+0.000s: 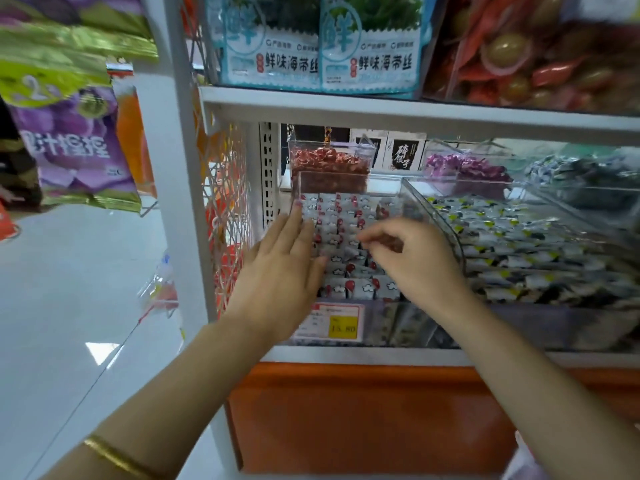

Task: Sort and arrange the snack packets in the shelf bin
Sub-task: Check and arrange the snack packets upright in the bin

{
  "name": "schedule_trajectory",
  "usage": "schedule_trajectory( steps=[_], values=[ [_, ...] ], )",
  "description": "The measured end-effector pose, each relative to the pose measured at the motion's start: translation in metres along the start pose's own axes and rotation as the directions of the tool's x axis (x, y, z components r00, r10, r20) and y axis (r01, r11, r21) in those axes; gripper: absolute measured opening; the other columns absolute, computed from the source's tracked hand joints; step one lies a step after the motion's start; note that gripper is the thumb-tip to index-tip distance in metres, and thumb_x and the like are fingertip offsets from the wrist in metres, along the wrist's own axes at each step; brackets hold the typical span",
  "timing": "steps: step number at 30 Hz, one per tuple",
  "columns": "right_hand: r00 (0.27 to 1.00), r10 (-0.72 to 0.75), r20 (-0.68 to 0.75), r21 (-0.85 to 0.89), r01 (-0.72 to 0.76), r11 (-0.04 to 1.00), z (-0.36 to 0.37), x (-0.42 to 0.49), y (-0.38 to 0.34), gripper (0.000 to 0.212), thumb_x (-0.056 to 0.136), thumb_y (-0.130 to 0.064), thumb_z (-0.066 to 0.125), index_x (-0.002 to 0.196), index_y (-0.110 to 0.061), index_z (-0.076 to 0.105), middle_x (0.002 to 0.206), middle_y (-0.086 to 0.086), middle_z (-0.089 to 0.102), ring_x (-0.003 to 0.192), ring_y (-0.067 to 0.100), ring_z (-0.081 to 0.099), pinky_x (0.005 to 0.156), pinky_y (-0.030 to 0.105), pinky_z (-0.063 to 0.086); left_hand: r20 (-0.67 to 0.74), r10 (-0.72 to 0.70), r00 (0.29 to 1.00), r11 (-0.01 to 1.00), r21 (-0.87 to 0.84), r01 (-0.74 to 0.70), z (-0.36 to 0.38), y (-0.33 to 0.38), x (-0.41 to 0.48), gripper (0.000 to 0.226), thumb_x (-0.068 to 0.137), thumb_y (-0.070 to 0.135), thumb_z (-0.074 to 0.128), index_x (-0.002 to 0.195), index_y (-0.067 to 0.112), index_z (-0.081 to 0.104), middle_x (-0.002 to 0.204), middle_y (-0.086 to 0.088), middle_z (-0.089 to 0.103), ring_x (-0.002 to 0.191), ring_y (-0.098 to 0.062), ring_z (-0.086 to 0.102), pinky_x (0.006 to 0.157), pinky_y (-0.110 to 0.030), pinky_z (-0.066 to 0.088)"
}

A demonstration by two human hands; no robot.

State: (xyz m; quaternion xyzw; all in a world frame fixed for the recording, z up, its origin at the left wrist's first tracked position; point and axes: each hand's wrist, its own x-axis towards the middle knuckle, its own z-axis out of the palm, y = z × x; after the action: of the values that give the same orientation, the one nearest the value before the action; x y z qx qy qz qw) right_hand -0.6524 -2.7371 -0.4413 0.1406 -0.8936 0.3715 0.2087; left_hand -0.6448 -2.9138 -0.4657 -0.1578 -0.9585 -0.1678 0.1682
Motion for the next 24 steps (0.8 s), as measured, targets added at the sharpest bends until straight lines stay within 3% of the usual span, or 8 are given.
schedule_trajectory(
  steps=[2,7,10,14,16,19,22,24],
  values=[
    [0.999,-0.04,-0.004,-0.038,0.04,0.998,0.002,-0.009,-0.004,0.018,0.087,-0.008,0.061,0.099,-0.016,0.072,0.089,-0.011,0.062,0.077,-0.006,0.053,0.073,0.001,0.039,-0.011,0.026,1.0,1.0,0.012,-0.026,0.001,-0.002,-0.006,0.064,0.094,0.049,0.012,0.15,0.02,0.001,0.158,0.001,-0.01,0.143,-0.01,-0.013,0.119,-0.041,0.004],
    [0.98,-0.178,0.085,-0.277,0.195,0.941,0.01,-0.007,-0.014,0.016,0.085,-0.032,0.065,0.096,-0.024,0.073,0.096,-0.007,0.063,0.101,0.017,0.046,0.083,0.029,0.031,-0.036,0.081,0.996,0.997,0.004,-0.081,0.005,-0.009,-0.009,0.06,0.097,0.043,0.017,0.15,0.02,0.0,0.158,0.002,-0.008,0.143,-0.009,-0.013,0.118,-0.035,0.0],
    [0.966,-0.163,0.201,-0.448,0.239,0.862,0.015,-0.005,-0.015,0.022,0.082,-0.044,0.064,0.095,-0.028,0.072,0.103,-0.005,0.06,0.103,0.019,0.039,0.078,0.033,0.028,-0.06,0.084,0.995,0.995,-0.043,-0.086,0.007,-0.011,-0.009,0.057,0.099,0.038,0.022,0.149,0.021,0.003,0.158,0.003,-0.006,0.143,-0.007,-0.011,0.116,-0.029,-0.003],
    [0.951,-0.227,0.21,-0.423,0.298,0.856,0.019,-0.001,-0.014,0.012,0.081,-0.037,0.068,0.083,-0.026,0.071,0.093,-0.011,0.052,0.099,0.016,0.038,0.079,0.031,0.028,-0.066,0.075,0.995,0.987,-0.138,-0.084,0.005,-0.011,-0.009,0.06,0.093,0.042,0.017,0.149,0.022,0.011,0.157,0.007,0.001,0.143,-0.003,-0.006,0.118,-0.033,0.004],
    [0.968,-0.207,0.145,-0.265,0.24,0.934,0.015,0.0,-0.013,0.008,0.081,-0.03,0.068,0.079,-0.022,0.07,0.085,-0.014,0.051,0.091,0.01,0.041,0.077,0.026,0.03,-0.069,0.064,0.996,0.981,-0.178,-0.075,0.003,-0.01,-0.008,0.062,0.09,0.042,0.017,0.149,0.023,0.014,0.157,0.008,0.005,0.142,-0.002,-0.003,0.119,-0.034,0.006],
    [0.994,-0.11,-0.008,0.146,0.11,0.983,0.0,-0.002,-0.012,0.012,0.085,-0.017,0.062,0.076,-0.025,0.063,0.077,-0.015,0.057,0.071,-0.004,0.052,0.066,0.011,0.04,-0.114,0.034,0.993,0.966,-0.252,-0.061,0.0,-0.007,-0.008,0.06,0.091,0.042,0.019,0.147,0.022,0.023,0.156,0.006,0.016,0.141,-0.001,0.005,0.118,-0.032,0.007],
    [0.989,0.066,-0.134,0.496,0.009,0.868,-0.017,-0.006,-0.008,0.015,0.09,-0.01,0.056,0.078,-0.018,0.06,0.078,0.0,0.063,0.058,0.004,0.056,0.051,0.016,0.047,-0.205,0.047,0.978,0.963,-0.25,-0.099,-0.005,-0.001,-0.009,0.06,0.092,0.05,0.024,0.142,0.021,0.038,0.151,0.006,0.03,0.141,-0.007,0.015,0.115,-0.031,0.011],
    [0.977,0.169,-0.13,0.706,-0.028,0.708,-0.025,-0.01,-0.007,0.016,0.092,-0.005,0.052,0.077,-0.01,0.058,0.08,0.012,0.062,0.057,0.013,0.059,0.049,0.02,0.049,-0.233,0.068,0.97,0.965,-0.23,-0.123,-0.008,0.002,-0.011,0.063,0.09,0.058,0.024,0.137,0.023,0.046,0.147,0.009,0.036,0.137,-0.008,0.02,0.111,-0.03,0.015]
  ],
)
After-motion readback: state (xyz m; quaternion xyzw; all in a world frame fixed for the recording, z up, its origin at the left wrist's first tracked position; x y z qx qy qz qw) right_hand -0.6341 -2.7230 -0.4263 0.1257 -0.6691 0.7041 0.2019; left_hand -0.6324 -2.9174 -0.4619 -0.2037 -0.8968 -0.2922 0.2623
